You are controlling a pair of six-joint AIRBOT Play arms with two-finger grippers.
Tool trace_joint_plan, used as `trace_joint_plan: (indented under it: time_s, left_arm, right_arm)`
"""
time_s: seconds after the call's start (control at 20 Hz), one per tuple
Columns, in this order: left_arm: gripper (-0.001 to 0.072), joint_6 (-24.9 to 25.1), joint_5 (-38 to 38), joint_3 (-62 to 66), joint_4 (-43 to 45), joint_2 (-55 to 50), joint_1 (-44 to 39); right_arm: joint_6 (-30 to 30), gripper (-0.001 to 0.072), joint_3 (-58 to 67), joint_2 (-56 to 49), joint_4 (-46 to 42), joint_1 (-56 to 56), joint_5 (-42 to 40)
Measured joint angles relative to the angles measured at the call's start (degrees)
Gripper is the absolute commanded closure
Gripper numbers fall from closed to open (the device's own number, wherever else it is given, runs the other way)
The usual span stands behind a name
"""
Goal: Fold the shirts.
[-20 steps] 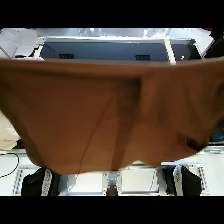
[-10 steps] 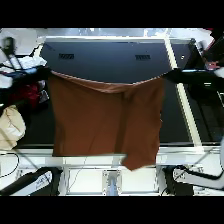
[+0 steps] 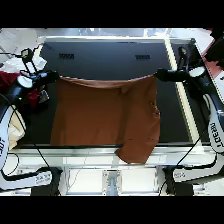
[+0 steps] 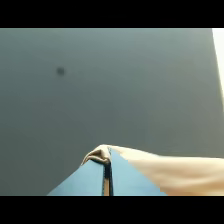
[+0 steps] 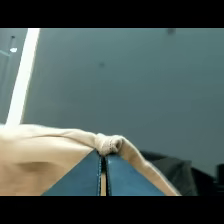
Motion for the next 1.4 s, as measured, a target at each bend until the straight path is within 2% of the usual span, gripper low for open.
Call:
trace_joint_plan:
  time_s: [0.25, 0.45, 0.7, 1.0, 1.05, 1.1, 1.15, 1.2, 1.4]
  left_arm:
    - [0.0697, 0.0, -11.2, -0.1, 5.2, 1.2, 2.4]
    - [0.0697, 0.0, -17.8, -0.6, 10.4, 0.9, 1.3]
    - [0.0697, -1.3, -21.8, -1.1, 15.9, -1.2, 0.6]
    - [0.0693, -1.7, -26.1, -1.2, 18.8, -4.1, 0.5]
    - [0.0568, -1.7, -27.1, -1.3, 19.3, -4.5, 0.5]
    - [0.0339, -1.7, -27.8, -1.3, 19.6, -4.9, 0.5]
    - [0.0125, -1.7, -28.3, -1.3, 19.6, -5.0, 0.5]
    - [0.0009, -1.7, -28.7, -1.3, 19.3, -5.0, 0.5]
    - [-0.0004, -1.7, -31.9, -1.3, 17.1, -1.9, 0.8]
  right_arm:
    - [2.5, 0.0701, 1.8, 3.4, -9.7, -1.9, 14.4]
    - [3.3, 0.0701, -2.5, 4.1, -12.9, -1.1, 20.7]
    - [3.6, 0.0701, -13.6, 4.2, -14.2, 0.0, 22.3]
    - [3.6, 0.0696, -21.8, 4.2, -14.3, 0.2, 17.4]
    - [3.6, 0.0623, -22.2, 4.2, -14.4, 0.3, 16.9]
    - [3.8, 0.0399, -22.6, 4.2, -14.4, 0.3, 16.6]
    - [4.2, 0.0337, -22.8, 4.2, -14.4, 0.3, 16.6]
    - [4.5, 0.0337, -22.9, 4.2, -14.4, 0.3, 17.0]
    - [5.9, 0.0328, -23.3, 7.1, -16.7, 0.2, 21.2]
